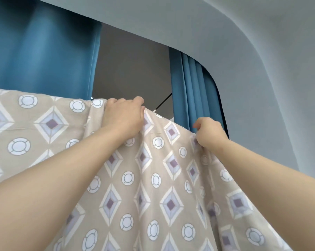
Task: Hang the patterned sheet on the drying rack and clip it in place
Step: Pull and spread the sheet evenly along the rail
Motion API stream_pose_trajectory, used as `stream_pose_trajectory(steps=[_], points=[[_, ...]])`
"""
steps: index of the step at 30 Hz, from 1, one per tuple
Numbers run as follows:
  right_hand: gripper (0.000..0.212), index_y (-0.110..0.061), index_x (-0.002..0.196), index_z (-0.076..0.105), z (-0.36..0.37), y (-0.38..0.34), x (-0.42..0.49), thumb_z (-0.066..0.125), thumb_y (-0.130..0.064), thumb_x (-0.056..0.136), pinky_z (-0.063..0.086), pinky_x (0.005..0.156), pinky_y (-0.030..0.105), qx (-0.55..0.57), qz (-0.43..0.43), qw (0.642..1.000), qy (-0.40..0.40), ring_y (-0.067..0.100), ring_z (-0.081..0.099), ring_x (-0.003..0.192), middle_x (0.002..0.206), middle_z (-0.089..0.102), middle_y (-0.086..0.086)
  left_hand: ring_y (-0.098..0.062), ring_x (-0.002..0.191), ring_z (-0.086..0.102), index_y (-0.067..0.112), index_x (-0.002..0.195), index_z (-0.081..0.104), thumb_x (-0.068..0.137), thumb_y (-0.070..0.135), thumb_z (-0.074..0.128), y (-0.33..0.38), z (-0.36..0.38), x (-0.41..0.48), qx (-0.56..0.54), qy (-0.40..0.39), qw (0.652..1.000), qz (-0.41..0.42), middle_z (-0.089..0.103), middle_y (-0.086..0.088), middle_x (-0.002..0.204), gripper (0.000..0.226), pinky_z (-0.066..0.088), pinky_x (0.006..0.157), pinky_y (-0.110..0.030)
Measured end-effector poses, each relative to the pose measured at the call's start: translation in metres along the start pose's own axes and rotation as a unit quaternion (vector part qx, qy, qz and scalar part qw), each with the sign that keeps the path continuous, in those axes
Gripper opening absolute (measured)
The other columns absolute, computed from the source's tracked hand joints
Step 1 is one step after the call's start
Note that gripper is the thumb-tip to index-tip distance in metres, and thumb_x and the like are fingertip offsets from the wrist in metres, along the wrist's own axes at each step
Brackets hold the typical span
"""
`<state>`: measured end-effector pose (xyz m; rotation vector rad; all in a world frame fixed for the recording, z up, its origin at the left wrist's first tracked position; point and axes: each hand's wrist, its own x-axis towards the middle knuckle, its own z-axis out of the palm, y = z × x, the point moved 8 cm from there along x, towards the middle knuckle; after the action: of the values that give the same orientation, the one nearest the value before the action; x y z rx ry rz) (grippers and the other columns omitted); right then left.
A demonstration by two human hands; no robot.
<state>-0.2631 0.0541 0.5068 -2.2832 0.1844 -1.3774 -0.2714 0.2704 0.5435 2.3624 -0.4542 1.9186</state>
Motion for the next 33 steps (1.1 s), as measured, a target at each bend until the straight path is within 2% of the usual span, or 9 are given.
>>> stream_pose_trajectory(steps=[2,6,11,15,19,21,23,28,33], points=[[0.039,-0.022,0.121,0.055,0.001,-0.032,-0.003,0.036,-0.008,0.09,0.04,0.092,0.037,0.026,-0.057,0.998,0.02,0.029,0.049,0.114,0.121,0.061,0.005,-0.032,0.109,0.052,0.019,0.132,0.042,0.098,0.016,0.028,-0.006,-0.004,0.001,-0.031,0.0,0.999,0.007,0.062,-0.008,0.121,0.037,0.03,0.086,-0.035],[0.034,-0.029,0.117,0.057,0.018,-0.111,-0.016,0.03,-0.027,0.097,0.031,0.096,0.038,0.09,-0.168,0.982,-0.018,0.027,0.047,0.118,0.121,0.062,-0.001,-0.029,0.109,0.056,0.024,0.125,0.049,0.094,0.009,0.031,-0.036,-0.019,0.001,0.001,0.019,1.0,-0.011,0.063,-0.003,0.119,0.039,0.031,0.084,-0.033],[0.036,-0.029,0.119,0.055,0.044,-0.176,-0.026,0.026,-0.033,0.099,0.025,0.092,0.037,0.107,-0.223,0.968,-0.049,0.027,0.046,0.12,0.122,0.061,0.0,-0.032,0.1,0.058,0.016,0.095,0.053,0.101,0.032,0.019,-0.098,-0.028,-0.012,0.055,0.011,0.994,-0.095,0.067,-0.013,0.104,0.037,0.031,0.083,-0.037],[0.043,-0.02,0.109,0.057,0.059,-0.21,-0.038,0.019,-0.04,0.1,0.025,0.09,0.038,0.047,-0.276,0.96,-0.011,0.028,0.052,0.11,0.106,0.066,0.003,-0.03,0.103,0.059,0.017,0.096,0.059,0.1,0.037,0.014,-0.113,-0.029,-0.015,0.107,0.011,0.992,-0.069,0.067,-0.01,0.106,0.049,0.031,0.084,-0.038],[0.041,-0.02,0.092,0.054,0.06,-0.217,-0.043,0.018,-0.038,0.102,0.029,0.092,0.042,0.009,-0.29,0.956,0.045,0.029,0.054,0.106,0.099,0.064,0.002,-0.03,0.092,0.061,0.013,0.095,0.061,0.1,0.036,0.014,-0.136,-0.039,-0.021,0.186,0.031,0.981,-0.034,0.069,-0.008,0.098,0.052,0.03,0.08,-0.037],[0.043,-0.022,0.071,0.042,0.061,-0.221,-0.042,0.017,-0.038,0.102,0.028,0.091,0.04,0.017,-0.282,0.958,0.053,0.029,0.056,0.102,0.083,0.057,-0.001,-0.029,0.09,0.063,0.013,0.092,0.061,0.1,0.036,0.014,-0.157,-0.046,-0.026,0.203,0.032,0.978,-0.041,0.07,-0.009,0.096,0.053,0.03,0.081,-0.037],[0.044,-0.023,0.064,0.034,0.064,-0.228,-0.045,0.016,-0.037,0.102,0.028,0.089,0.039,0.013,-0.281,0.958,0.058,0.029,0.056,0.099,0.077,0.051,-0.004,-0.029,0.089,0.063,0.014,0.087,0.061,0.1,0.036,0.013,-0.171,-0.051,-0.029,0.205,0.038,0.977,-0.046,0.07,-0.009,0.095,0.054,0.03,0.082,-0.037],[0.046,-0.018,0.077,0.057,0.064,-0.228,-0.043,0.019,-0.032,0.1,0.028,0.094,0.041,0.012,-0.231,0.971,0.066,0.031,0.053,0.103,0.099,0.067,0.007,-0.028,0.095,0.061,0.017,0.095,0.059,0.1,0.035,0.014,-0.167,-0.047,-0.025,0.176,0.007,0.984,-0.039,0.069,-0.008,0.102,0.049,0.03,0.084,-0.036],[0.034,-0.022,0.077,0.04,0.075,-0.269,-0.067,0.02,-0.035,0.101,0.03,0.086,0.04,0.022,-0.338,0.939,0.061,0.028,0.053,0.102,0.103,0.065,0.004,-0.029,0.099,0.058,0.019,0.095,0.058,0.101,0.032,0.019,-0.158,-0.045,-0.021,0.13,-0.018,0.99,-0.043,0.066,-0.009,0.107,0.042,0.028,0.077,-0.034]])
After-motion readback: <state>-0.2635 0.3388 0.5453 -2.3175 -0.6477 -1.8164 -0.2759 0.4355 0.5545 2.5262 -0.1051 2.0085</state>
